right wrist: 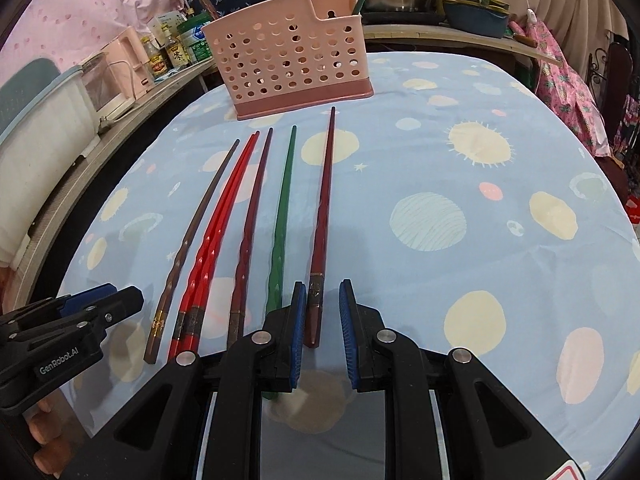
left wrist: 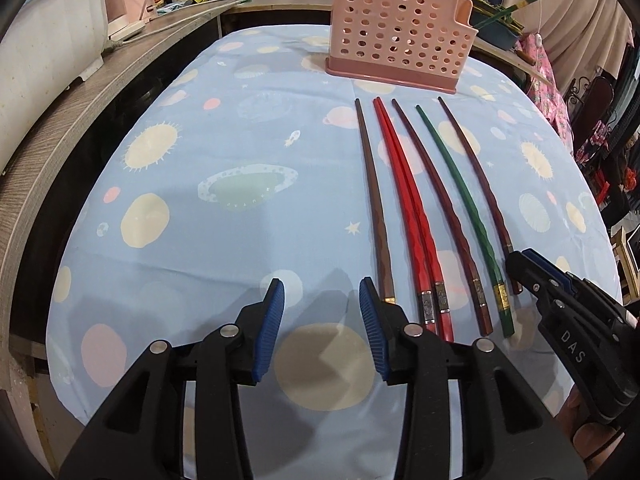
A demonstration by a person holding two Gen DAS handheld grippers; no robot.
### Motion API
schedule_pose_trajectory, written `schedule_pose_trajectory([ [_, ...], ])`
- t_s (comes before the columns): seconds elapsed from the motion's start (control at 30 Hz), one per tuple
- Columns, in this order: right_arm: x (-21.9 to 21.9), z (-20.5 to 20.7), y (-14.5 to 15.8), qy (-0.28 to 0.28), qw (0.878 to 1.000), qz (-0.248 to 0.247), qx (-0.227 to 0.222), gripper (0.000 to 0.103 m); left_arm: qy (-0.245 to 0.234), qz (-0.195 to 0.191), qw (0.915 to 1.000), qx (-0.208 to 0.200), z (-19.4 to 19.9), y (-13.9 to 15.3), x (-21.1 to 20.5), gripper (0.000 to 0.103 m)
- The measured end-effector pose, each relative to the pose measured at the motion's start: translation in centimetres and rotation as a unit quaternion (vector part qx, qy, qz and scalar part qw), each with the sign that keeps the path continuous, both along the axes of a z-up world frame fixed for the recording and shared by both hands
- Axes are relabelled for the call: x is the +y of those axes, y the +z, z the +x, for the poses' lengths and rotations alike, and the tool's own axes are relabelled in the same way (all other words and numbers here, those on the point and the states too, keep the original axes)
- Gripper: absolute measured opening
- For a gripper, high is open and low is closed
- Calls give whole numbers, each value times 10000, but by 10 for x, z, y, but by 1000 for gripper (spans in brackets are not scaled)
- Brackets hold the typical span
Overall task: Organize utensils
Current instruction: 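Grasp a dark red chopstick with the right tool while the left tool grasps a brown chopstick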
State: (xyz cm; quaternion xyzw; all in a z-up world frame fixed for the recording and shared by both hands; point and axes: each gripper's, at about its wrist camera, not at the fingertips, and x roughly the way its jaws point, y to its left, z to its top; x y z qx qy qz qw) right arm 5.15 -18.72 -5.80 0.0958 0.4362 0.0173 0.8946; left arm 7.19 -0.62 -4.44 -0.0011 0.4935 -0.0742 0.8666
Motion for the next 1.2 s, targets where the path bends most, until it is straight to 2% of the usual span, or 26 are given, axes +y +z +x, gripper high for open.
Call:
schedule_pose_trajectory([
  [0.1,0,-1,0,7,10000,-69,-12,15,-15,1,10000,20,-2,-1,-1,39],
  [0.23,-1,-4,-1,-12,9999,-125,-26,10,-33,13,10000,5,-4,-1,-2,49],
  [0.83,-6,-29,-2,-46,10000,-22,-26,7,-268,53,9996,100,-10,-9,-18,49],
  [1.1,-5,-32,-2,-40,10000,-38,-35,7,-333,139,9993,13,-12,-10,-22,48],
  [1.2,-6,-32,-2,-45,10000,-25,-35,7,-325,111,9994,2,-12,-10,-21,42],
])
